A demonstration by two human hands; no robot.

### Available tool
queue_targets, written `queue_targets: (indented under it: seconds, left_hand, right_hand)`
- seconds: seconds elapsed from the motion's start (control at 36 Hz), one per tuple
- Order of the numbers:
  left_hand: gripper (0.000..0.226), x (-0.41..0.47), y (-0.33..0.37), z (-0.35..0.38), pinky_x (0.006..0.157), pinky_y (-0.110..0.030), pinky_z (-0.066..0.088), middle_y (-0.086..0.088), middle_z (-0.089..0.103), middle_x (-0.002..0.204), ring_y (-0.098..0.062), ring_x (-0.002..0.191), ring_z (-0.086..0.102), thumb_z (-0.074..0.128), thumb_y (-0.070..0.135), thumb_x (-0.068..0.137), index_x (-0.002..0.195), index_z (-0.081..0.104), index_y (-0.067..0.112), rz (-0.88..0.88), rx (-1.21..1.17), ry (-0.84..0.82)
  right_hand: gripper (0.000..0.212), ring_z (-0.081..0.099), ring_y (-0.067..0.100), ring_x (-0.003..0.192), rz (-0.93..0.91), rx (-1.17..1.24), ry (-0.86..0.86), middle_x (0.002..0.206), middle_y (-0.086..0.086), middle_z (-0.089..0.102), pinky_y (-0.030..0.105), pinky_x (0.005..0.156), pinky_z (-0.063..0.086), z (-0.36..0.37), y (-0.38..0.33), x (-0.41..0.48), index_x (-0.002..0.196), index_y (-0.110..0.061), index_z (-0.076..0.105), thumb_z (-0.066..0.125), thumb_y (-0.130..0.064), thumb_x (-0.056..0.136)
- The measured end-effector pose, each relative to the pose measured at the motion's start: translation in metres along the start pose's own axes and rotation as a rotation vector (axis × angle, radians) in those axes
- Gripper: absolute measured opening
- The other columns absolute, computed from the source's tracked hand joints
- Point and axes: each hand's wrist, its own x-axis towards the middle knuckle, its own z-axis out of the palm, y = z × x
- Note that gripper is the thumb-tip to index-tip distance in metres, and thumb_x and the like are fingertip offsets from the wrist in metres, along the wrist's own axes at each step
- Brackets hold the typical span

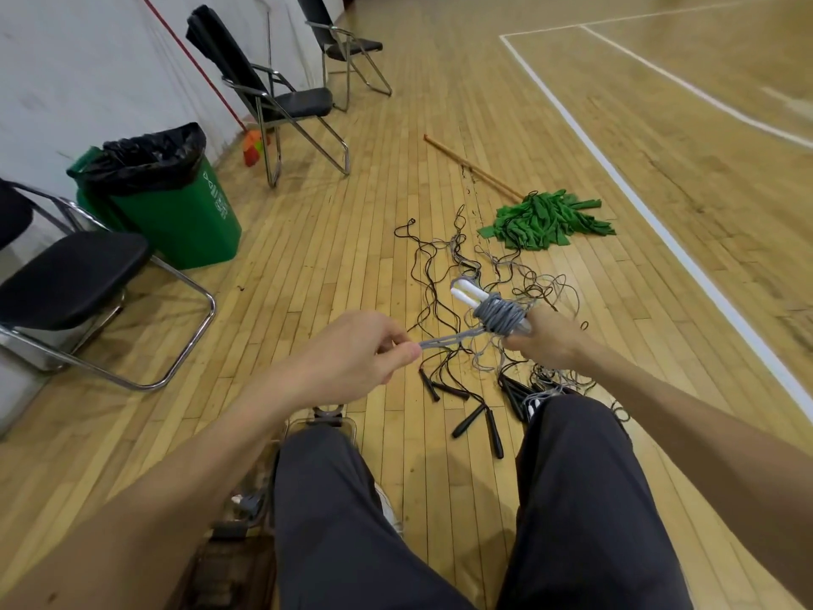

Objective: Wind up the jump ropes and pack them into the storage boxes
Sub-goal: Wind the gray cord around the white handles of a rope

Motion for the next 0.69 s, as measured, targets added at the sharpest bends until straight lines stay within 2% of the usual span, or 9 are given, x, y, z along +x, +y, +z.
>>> queue_targets:
  seconds: [0.06, 0.11, 0.22, 0.31, 0.39, 0.47, 0.58, 0.69]
  left_hand:
    - [0.024, 0.001, 0.006, -0.006, 0.054, -0.029, 0.047, 0.005, 0.060, 0.060, -0.006, 0.050, 0.048, 0.053, 0.042, 0.101, 0.089, 0.067, 0.027, 0.012, 0.037, -0.007]
    - [0.026, 0.003, 0.013, -0.011, 0.048, -0.019, 0.038, 0.009, 0.057, 0.056, -0.002, 0.047, 0.046, 0.056, 0.043, 0.099, 0.083, 0.067, 0.026, 0.037, 0.047, -0.014]
    - [0.023, 0.010, 0.030, -0.022, 0.048, -0.017, 0.031, 0.011, 0.048, 0.053, -0.004, 0.047, 0.040, 0.068, 0.042, 0.091, 0.074, 0.062, 0.029, 0.125, 0.065, -0.039]
    - [0.023, 0.014, 0.035, -0.031, 0.049, -0.015, 0.033, 0.010, 0.047, 0.056, -0.003, 0.050, 0.042, 0.067, 0.040, 0.093, 0.076, 0.064, 0.024, 0.207, 0.172, -0.008]
    - [0.028, 0.019, 0.033, -0.033, 0.052, -0.019, 0.028, 0.011, 0.049, 0.061, -0.004, 0.055, 0.044, 0.059, 0.044, 0.097, 0.086, 0.068, 0.019, 0.297, 0.391, 0.050]
    - [0.033, 0.026, 0.028, -0.031, 0.057, -0.024, 0.035, 0.013, 0.052, 0.071, -0.004, 0.062, 0.043, 0.049, 0.047, 0.099, 0.092, 0.067, 0.020, 0.421, 0.560, 0.109]
    - [0.044, 0.037, 0.020, -0.027, 0.061, -0.032, 0.047, 0.009, 0.060, 0.080, -0.010, 0.073, 0.050, 0.040, 0.053, 0.097, 0.092, 0.067, 0.018, 0.481, 0.557, 0.150]
    - [0.039, 0.047, 0.010, -0.024, 0.058, -0.023, 0.037, 0.014, 0.056, 0.074, -0.004, 0.067, 0.048, 0.048, 0.053, 0.094, 0.088, 0.069, 0.020, 0.457, 0.478, 0.160]
  right_hand:
    - [0.022, 0.045, 0.019, 0.060, -0.011, -0.026, -0.013, 0.071, 0.005, 0.052, 0.031, 0.057, 0.036, 0.002, -0.003, 0.001, 0.088, -0.002, 0.059, 0.065, -0.023, 0.093]
    - [0.022, 0.044, 0.019, 0.058, -0.024, -0.061, -0.058, 0.069, 0.004, 0.050, 0.030, 0.056, 0.036, 0.005, -0.008, 0.001, 0.077, -0.010, 0.053, 0.065, -0.020, 0.093]
    - [0.017, 0.049, 0.016, 0.058, -0.031, -0.126, -0.226, 0.070, 0.002, 0.054, 0.027, 0.055, 0.040, 0.014, -0.017, -0.002, 0.080, -0.013, 0.055, 0.064, -0.017, 0.093]
    - [0.018, 0.049, 0.016, 0.058, -0.044, -0.146, -0.391, 0.069, 0.002, 0.055, 0.026, 0.055, 0.041, 0.021, -0.020, -0.009, 0.077, -0.013, 0.055, 0.064, -0.013, 0.093]
    - [0.016, 0.042, 0.013, 0.048, 0.012, -0.205, -0.515, 0.065, 0.000, 0.057, 0.023, 0.045, 0.033, 0.028, -0.017, -0.017, 0.080, -0.012, 0.058, 0.065, -0.020, 0.093]
    - [0.016, 0.037, 0.013, 0.045, 0.020, -0.233, -0.651, 0.060, -0.003, 0.055, 0.023, 0.042, 0.028, 0.037, -0.019, -0.029, 0.081, -0.015, 0.058, 0.067, -0.022, 0.092]
    - [0.020, 0.038, 0.012, 0.048, -0.084, -0.244, -0.807, 0.061, -0.003, 0.055, 0.023, 0.047, 0.030, 0.043, -0.031, -0.050, 0.076, -0.018, 0.057, 0.067, -0.022, 0.093]
    - [0.025, 0.039, 0.011, 0.049, -0.179, -0.276, -0.838, 0.062, -0.003, 0.054, 0.023, 0.052, 0.033, 0.039, -0.041, -0.067, 0.072, -0.017, 0.055, 0.066, -0.021, 0.094]
